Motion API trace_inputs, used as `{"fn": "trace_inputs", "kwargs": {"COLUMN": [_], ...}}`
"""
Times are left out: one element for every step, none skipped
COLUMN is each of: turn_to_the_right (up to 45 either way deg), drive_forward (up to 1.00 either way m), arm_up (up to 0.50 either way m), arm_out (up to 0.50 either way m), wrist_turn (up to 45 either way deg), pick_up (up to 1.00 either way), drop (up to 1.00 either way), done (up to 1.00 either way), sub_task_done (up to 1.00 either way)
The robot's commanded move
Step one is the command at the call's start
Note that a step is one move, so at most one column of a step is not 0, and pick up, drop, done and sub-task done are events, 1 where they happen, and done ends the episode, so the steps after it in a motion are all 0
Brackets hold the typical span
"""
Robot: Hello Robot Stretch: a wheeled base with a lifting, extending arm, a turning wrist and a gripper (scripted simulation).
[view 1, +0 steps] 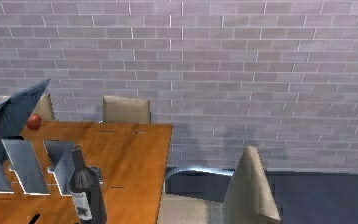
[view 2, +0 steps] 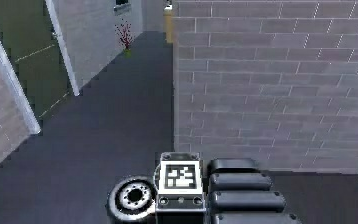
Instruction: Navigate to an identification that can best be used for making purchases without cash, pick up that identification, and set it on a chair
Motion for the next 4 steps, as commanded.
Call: {"fn": "trace_inputs", "kwargs": {"turn_to_the_right": [-18.0,45.0,30.0,-45.0], "drive_forward": [0.00,0.00,0.00,0.00], "arm_up": [0.00,0.00,0.00,0.00], "arm_out": [0.00,0.00,0.00,0.00], "wrist_turn": [0.0,0.0,0.0,0.0], "pick_up": [0.00,0.00,0.00,0.00], "drop": [0.00,0.00,0.00,0.00], "done": [0.00,0.00,0.00,0.00], "sub_task_done": [0.00,0.00,0.00,0.00]}}
